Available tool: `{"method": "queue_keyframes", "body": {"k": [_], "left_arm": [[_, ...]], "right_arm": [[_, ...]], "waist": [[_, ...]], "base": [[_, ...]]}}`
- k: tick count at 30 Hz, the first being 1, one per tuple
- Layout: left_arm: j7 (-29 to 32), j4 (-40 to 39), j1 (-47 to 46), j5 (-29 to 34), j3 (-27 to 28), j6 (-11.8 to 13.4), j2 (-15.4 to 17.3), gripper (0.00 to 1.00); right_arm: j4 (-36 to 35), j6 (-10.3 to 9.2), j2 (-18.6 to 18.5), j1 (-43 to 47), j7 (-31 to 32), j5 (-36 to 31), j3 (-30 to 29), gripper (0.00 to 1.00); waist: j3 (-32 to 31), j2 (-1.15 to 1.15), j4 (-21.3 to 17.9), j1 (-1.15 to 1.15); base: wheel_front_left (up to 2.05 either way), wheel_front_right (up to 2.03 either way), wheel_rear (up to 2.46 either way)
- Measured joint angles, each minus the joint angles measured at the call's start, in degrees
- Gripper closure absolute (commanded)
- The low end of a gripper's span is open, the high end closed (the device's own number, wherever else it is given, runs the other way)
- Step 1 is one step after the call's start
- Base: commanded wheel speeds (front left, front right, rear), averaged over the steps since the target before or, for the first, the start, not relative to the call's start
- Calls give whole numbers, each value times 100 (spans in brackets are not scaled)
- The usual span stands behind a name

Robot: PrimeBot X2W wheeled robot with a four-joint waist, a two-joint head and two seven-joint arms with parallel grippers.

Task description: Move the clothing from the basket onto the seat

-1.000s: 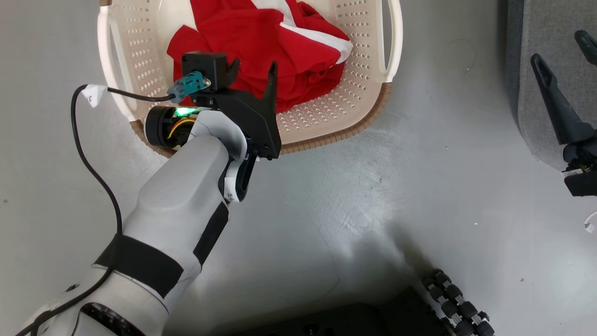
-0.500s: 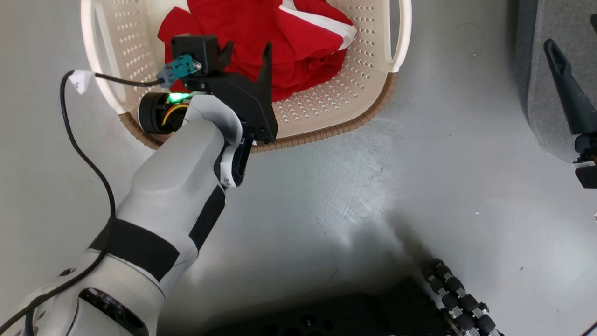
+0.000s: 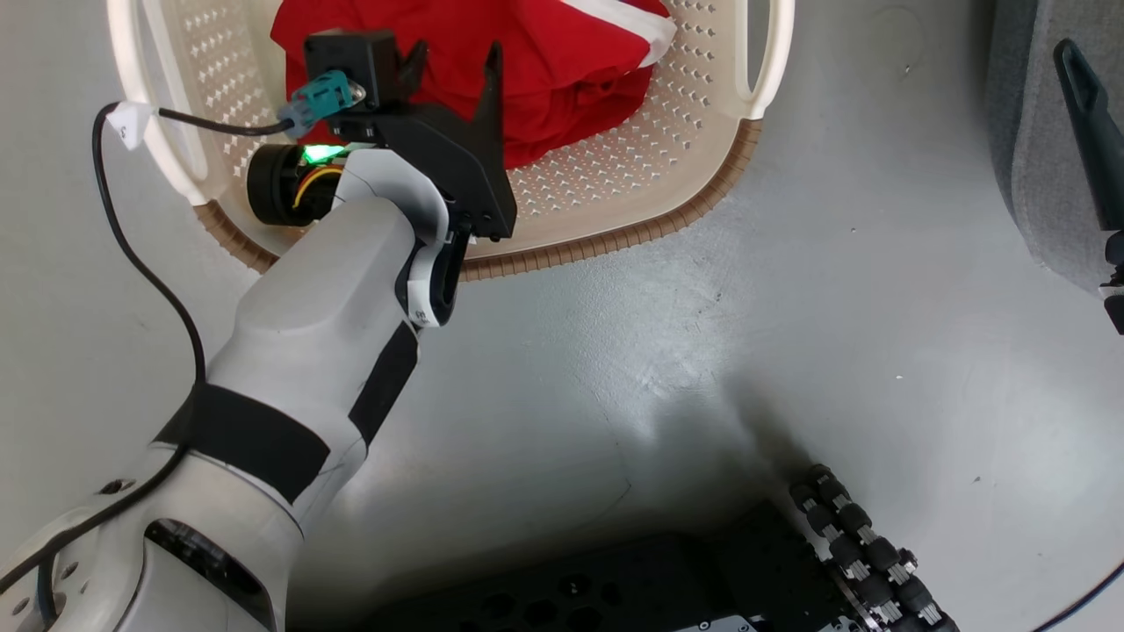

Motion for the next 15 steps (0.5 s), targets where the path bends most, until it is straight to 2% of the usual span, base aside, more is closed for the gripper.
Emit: {"method": "queue_keyframes", "body": {"k": [15], "left_arm": [[-82, 134, -321, -312, -465, 1, 18, 0]], "right_arm": [[7, 0, 43, -148, -35, -33, 110, 0]], "waist": [[98, 2, -132, 1]], "base": [[0, 0, 0]]}}
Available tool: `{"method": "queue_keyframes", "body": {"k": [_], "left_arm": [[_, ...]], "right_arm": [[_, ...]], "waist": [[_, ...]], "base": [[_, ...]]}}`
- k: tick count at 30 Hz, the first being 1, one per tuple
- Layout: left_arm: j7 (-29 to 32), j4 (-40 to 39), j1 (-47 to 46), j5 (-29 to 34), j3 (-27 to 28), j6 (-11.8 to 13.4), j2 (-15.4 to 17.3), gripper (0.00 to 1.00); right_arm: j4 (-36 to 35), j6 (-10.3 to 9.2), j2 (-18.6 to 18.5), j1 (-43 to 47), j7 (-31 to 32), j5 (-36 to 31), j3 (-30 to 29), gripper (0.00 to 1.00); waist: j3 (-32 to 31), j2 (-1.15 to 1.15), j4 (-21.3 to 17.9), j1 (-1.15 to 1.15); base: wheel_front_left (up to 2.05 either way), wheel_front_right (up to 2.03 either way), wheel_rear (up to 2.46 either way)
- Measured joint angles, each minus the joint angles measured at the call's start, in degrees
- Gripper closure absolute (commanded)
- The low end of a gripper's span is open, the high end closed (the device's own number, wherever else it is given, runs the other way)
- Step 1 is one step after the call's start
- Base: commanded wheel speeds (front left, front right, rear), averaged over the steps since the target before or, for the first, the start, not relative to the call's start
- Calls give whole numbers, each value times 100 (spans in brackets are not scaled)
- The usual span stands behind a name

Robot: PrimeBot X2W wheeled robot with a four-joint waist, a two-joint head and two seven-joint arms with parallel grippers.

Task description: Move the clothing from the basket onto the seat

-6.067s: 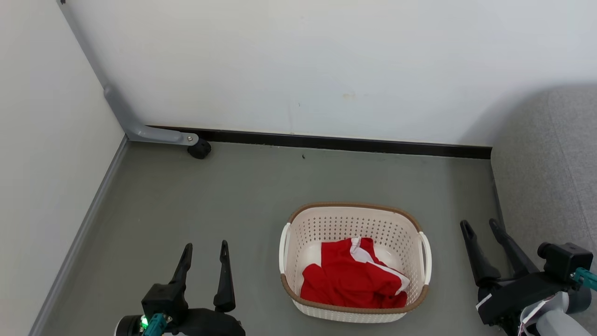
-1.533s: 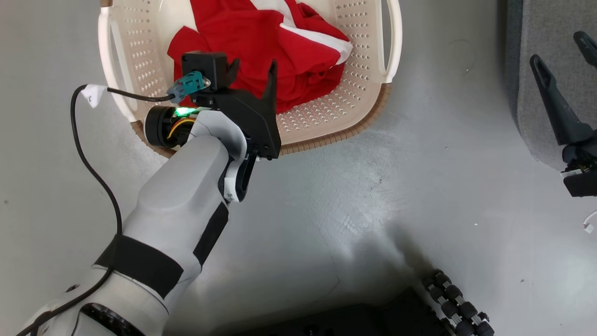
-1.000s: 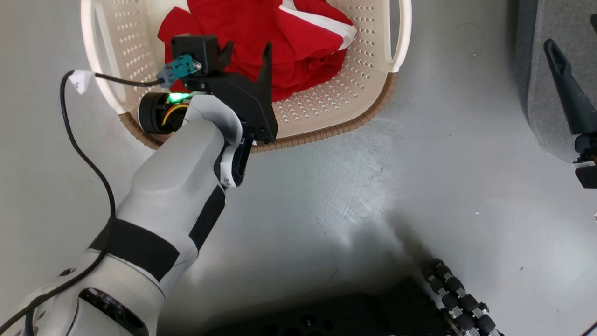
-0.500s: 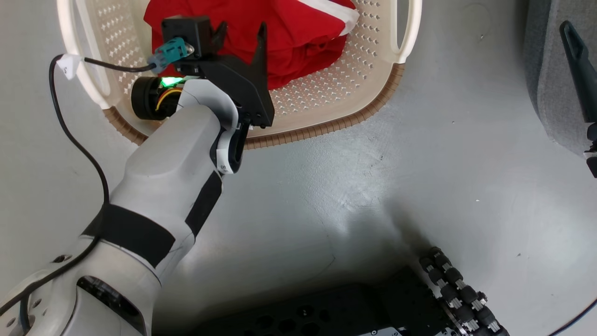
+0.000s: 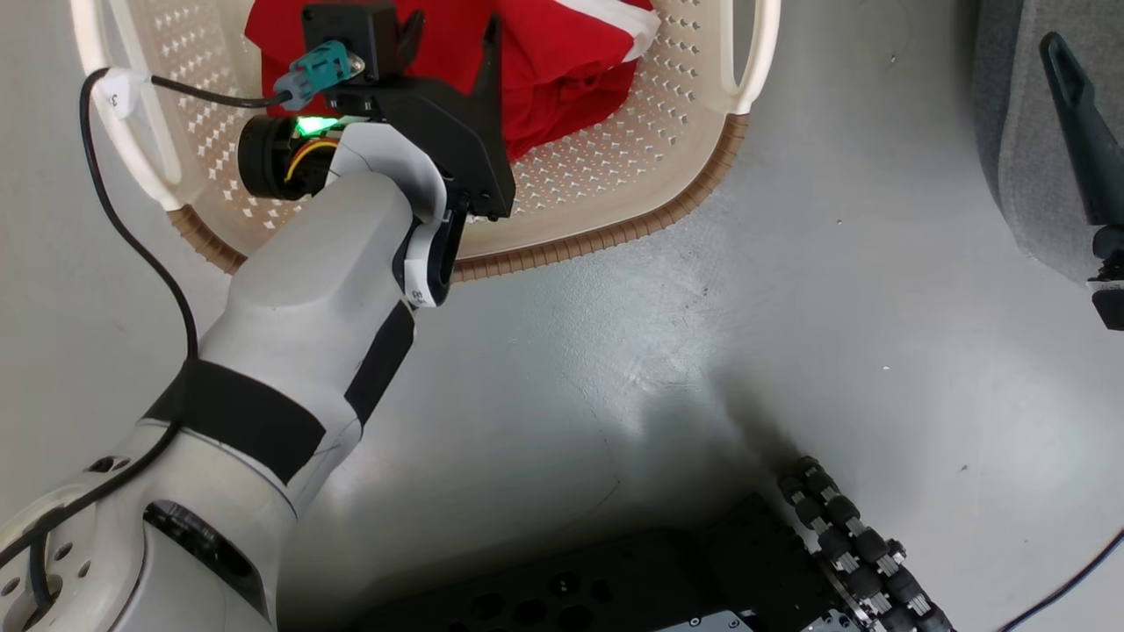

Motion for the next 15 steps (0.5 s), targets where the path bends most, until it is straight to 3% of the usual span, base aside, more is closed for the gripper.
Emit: {"method": "queue_keyframes", "body": {"k": [15], "left_arm": [[-42, 325, -215, -264, -404, 0, 11, 0]], "right_arm": [[63, 25, 157, -159, 0, 0, 141, 0]], "waist": [[68, 0, -230, 0]], "base": [[0, 0, 0]]}}
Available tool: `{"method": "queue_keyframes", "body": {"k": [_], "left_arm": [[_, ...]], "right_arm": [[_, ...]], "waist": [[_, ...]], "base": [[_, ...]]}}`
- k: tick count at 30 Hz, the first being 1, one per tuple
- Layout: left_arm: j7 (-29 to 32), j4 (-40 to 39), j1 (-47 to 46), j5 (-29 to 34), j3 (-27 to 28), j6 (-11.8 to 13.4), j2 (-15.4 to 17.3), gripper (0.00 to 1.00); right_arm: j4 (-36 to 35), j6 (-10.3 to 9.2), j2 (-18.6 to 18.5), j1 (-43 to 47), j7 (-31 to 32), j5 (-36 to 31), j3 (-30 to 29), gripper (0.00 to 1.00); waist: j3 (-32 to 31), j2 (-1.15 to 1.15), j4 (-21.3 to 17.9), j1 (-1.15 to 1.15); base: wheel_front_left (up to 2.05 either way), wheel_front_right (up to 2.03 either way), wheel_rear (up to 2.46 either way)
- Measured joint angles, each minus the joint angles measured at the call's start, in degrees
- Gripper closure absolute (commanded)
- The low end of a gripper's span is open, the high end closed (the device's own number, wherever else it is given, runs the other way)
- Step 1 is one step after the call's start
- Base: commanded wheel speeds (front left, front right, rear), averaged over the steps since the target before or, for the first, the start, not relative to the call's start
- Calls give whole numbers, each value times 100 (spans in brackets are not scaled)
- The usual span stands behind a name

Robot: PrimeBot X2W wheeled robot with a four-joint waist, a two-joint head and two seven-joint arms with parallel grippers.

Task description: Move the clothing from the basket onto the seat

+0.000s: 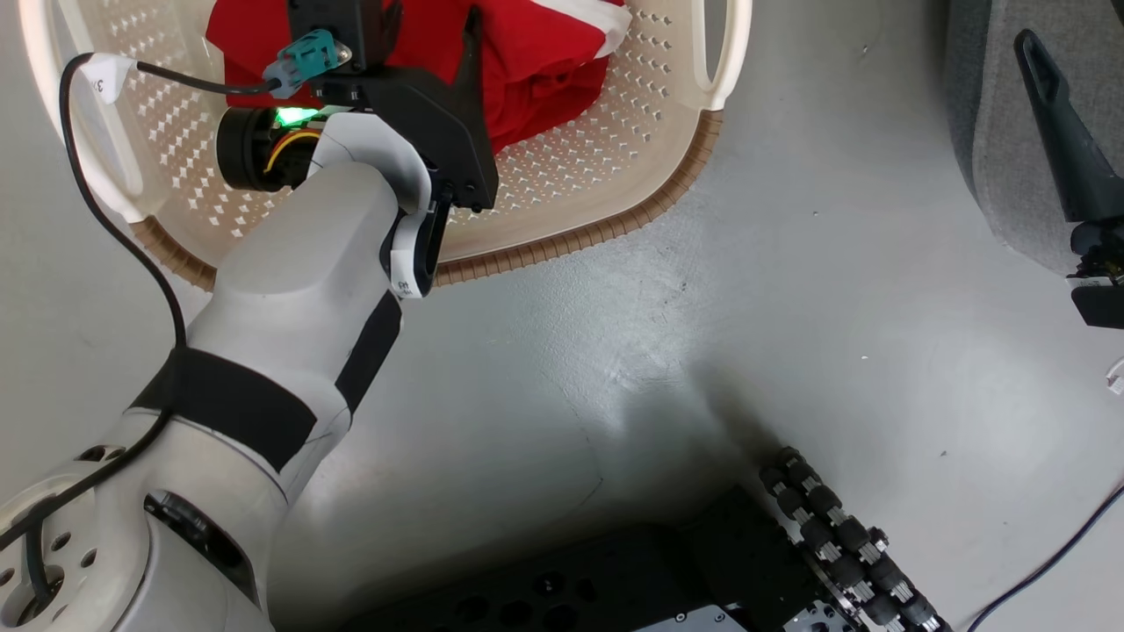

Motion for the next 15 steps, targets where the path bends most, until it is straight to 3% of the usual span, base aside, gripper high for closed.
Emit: {"method": "queue_keyframes", "body": {"k": [15], "left_arm": [[59, 85, -185, -70, -285, 0, 15, 0]], "right_arm": [[97, 1, 94, -106, -1, 1, 108, 0]], "waist": [[59, 0, -158, 0]], "base": [[0, 0, 0]]}}
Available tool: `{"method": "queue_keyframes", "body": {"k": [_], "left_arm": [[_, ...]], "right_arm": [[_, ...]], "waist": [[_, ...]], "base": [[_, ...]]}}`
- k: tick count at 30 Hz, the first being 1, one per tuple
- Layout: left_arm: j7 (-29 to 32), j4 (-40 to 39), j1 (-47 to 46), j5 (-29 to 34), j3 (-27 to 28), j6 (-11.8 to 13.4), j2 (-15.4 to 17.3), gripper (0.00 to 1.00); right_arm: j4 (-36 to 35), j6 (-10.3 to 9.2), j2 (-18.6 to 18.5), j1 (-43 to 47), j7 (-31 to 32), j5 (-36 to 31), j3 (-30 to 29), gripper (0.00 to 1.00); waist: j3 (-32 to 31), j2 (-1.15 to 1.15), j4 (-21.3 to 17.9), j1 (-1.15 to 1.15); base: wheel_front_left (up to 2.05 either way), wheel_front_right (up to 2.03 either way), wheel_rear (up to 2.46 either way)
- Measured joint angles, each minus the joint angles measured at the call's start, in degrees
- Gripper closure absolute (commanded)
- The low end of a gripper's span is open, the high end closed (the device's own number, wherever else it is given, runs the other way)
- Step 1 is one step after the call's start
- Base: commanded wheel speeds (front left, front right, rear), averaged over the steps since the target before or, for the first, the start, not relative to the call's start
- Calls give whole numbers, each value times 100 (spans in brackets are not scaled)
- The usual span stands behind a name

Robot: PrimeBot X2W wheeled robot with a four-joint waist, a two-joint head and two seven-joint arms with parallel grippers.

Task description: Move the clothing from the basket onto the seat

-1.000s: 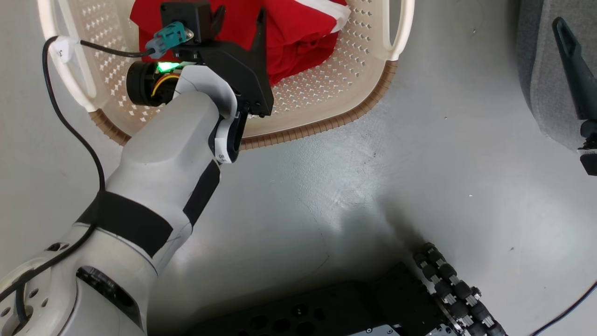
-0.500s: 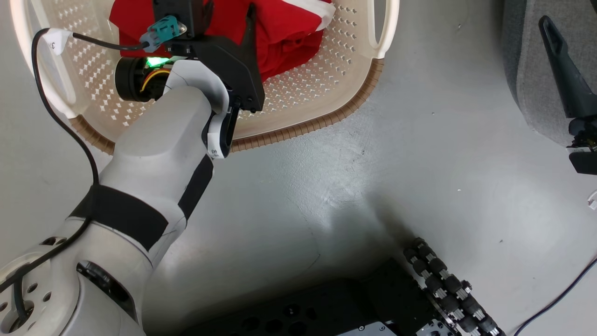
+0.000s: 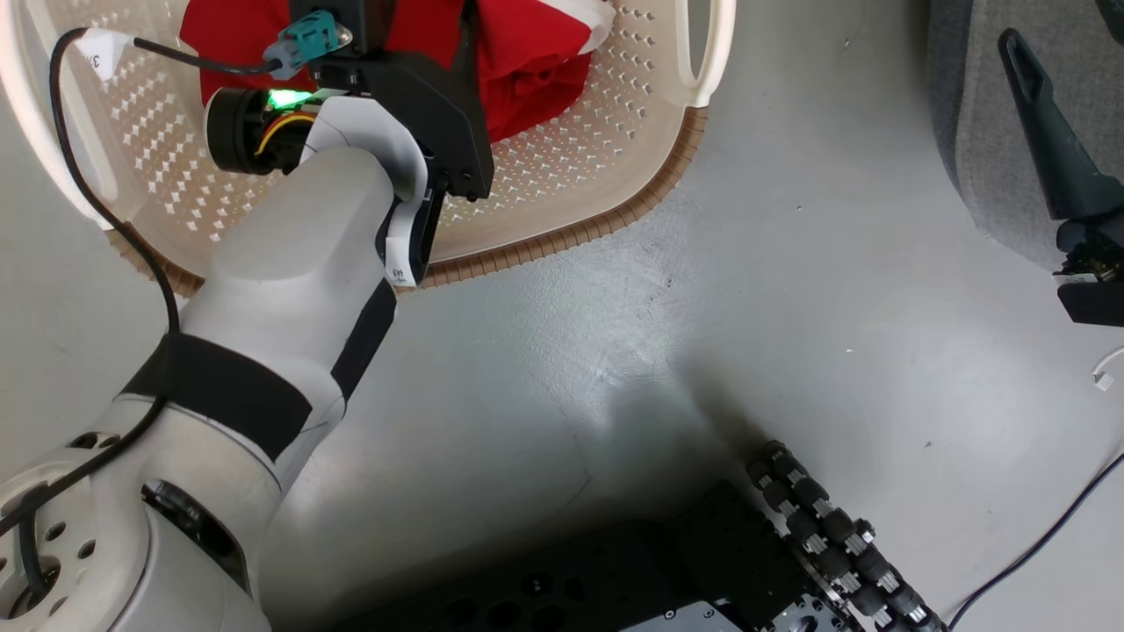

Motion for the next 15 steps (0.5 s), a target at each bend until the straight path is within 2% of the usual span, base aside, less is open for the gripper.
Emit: {"method": "queue_keyframes", "body": {"k": [15], "left_arm": [[94, 1, -89, -49, -134, 0, 22, 0]], "right_arm": [[67, 0, 58, -94, 0, 2, 90, 0]], "waist": [[16, 0, -82, 0]], "base": [[0, 0, 0]]}}
